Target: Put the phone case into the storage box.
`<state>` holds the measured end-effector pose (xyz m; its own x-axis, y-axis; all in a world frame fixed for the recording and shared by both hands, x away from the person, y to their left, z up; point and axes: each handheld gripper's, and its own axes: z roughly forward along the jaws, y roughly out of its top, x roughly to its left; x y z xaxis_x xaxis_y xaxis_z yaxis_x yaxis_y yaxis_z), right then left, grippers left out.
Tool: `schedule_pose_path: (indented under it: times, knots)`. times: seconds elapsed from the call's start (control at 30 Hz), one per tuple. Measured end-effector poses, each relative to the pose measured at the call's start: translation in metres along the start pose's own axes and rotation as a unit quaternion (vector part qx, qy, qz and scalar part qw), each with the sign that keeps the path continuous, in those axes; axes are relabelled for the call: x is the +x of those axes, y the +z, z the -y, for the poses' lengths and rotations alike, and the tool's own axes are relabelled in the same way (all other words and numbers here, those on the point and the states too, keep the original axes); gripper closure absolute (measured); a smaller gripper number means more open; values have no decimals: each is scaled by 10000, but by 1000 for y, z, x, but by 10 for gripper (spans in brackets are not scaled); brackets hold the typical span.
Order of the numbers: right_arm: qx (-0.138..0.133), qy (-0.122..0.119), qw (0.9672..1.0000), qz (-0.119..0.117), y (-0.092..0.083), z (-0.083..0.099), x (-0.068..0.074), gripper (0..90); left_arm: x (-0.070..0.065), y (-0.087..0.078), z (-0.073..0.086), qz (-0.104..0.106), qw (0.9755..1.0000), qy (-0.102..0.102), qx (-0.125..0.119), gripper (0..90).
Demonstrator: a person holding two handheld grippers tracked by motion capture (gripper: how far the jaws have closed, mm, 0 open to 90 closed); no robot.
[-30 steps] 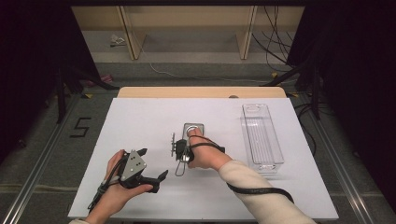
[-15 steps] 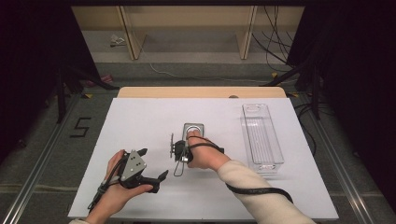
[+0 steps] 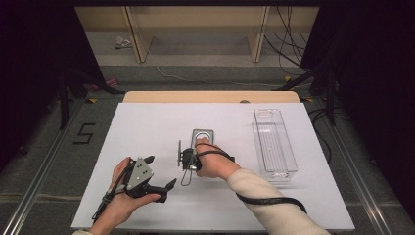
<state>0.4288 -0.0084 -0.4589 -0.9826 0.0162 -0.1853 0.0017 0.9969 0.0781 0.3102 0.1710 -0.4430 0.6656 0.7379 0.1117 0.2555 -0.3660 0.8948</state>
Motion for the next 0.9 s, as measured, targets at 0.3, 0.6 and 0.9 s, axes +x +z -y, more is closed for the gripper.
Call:
schedule_pose_path:
  times: [0.3, 0.6, 0.9]
  knots:
    - [36, 89, 10000, -21, -1, 1, 1, 865, 0, 0, 0, 0, 10000, 0, 2, 10]
    - [-35, 89, 10000, 6, -1, 3, 3, 885, 0, 0, 0, -10, 10000, 16, 10, 10]
    - [-134, 42, 9999, 10, -1, 6, 3, 891, 1, 0, 1, -15, 10000, 16, 11, 11]
